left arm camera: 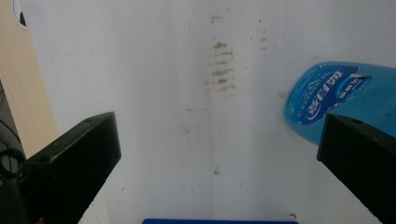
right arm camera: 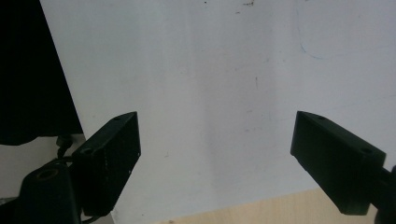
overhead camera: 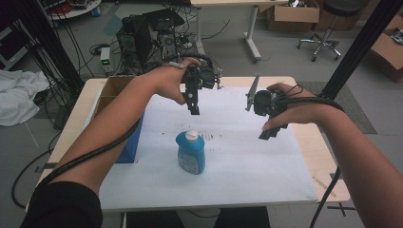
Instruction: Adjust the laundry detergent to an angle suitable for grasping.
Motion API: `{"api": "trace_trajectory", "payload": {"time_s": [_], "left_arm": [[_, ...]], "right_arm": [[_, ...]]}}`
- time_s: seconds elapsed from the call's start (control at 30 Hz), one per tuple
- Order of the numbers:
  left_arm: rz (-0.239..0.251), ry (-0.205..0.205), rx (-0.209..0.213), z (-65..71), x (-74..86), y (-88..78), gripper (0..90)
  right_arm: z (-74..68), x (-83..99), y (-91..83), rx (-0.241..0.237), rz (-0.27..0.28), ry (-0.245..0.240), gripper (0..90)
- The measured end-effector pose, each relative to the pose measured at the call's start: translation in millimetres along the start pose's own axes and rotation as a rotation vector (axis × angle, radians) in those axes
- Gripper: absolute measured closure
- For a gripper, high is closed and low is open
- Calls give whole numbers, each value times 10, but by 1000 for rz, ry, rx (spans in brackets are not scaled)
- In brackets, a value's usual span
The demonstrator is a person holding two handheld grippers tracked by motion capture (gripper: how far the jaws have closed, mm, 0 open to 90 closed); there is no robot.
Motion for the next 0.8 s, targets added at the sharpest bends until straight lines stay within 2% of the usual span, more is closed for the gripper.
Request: {"api": "trace_trajectory", "payload": {"time_s": [0.27, 0.5, 0.8], "left_arm": [[4, 3, 1, 9, -4, -12, 0], [16, -20, -3, 9, 17, -52, 1], [8, -5, -14, -5, 1, -79, 0]], "right_arm": [[2, 0, -16, -5, -6, -3, 159], [-19, -26, -49, -4, -4, -18, 159], [5, -48, -73, 9, -11, -15, 159]]}}
Point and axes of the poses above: each handheld gripper's, and its own axes: y roughly forward along the jaws, x roughly out of its underside, z roughly to its right, the point moved 9 cm from there along y, roughly forward along the jaws, and after that the axes turned 8 degrees about z, right-handed, at the moved point
